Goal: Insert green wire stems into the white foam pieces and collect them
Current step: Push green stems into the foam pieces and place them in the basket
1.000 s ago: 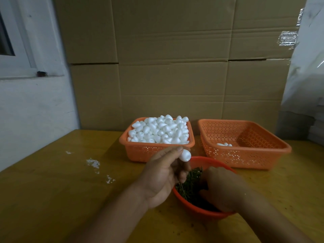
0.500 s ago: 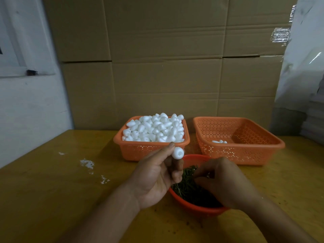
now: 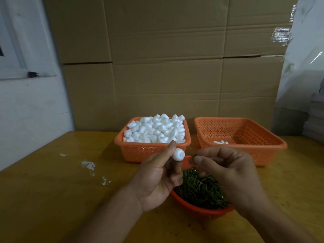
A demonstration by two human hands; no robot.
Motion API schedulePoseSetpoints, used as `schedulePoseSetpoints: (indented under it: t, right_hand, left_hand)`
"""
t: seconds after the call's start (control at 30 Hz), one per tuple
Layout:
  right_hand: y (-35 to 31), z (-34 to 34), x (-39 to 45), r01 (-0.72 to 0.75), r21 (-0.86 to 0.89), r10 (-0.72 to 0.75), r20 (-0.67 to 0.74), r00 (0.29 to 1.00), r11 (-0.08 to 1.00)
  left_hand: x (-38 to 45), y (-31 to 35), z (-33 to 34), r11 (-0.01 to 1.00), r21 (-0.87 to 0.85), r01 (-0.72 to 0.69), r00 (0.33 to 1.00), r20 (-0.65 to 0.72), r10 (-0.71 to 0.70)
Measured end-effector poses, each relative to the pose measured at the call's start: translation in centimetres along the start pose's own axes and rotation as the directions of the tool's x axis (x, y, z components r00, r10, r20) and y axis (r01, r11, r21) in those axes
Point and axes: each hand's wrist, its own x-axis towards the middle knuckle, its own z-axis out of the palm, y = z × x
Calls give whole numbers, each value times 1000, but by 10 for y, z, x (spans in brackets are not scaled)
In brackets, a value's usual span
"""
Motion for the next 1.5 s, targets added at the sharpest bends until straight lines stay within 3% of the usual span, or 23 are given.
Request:
schedulePoseSetpoints:
  t: [0.17,0.37,0.63,0.9,1.1,1.37,1.5]
  right_hand:
    - [0,4,-2,51,-67,-51,1,999,996]
    - [-1,6,-7,161,-293,-161,24,987,943]
    - [1,9,-11,384,-603,-407,106,907,699]
    - [5,8,-11,359,-643,-381,111,918,677]
    - [6,9,-12,271,-670,-298,78,951,691]
    - [5,10,-12,252,-594,-296,24,955,764]
    - [8,13,-14,287,-574,-312,57,948,767]
  left_hand:
    - [-1,-1,2,1000,15,-4,1000,-5,4]
    - [-3,0,6,999,48,-12,1000,-22,13]
    - [-4,-2,8,989,143,-45,997,-57,54]
    - [-7,-3,11,970,232,-71,994,-63,88]
    - [-4,-9,10,905,374,-200,962,-99,254]
    - [-2,-9,8,923,292,-248,964,-17,265]
    - [-2,-10,9,876,378,-298,945,-10,326]
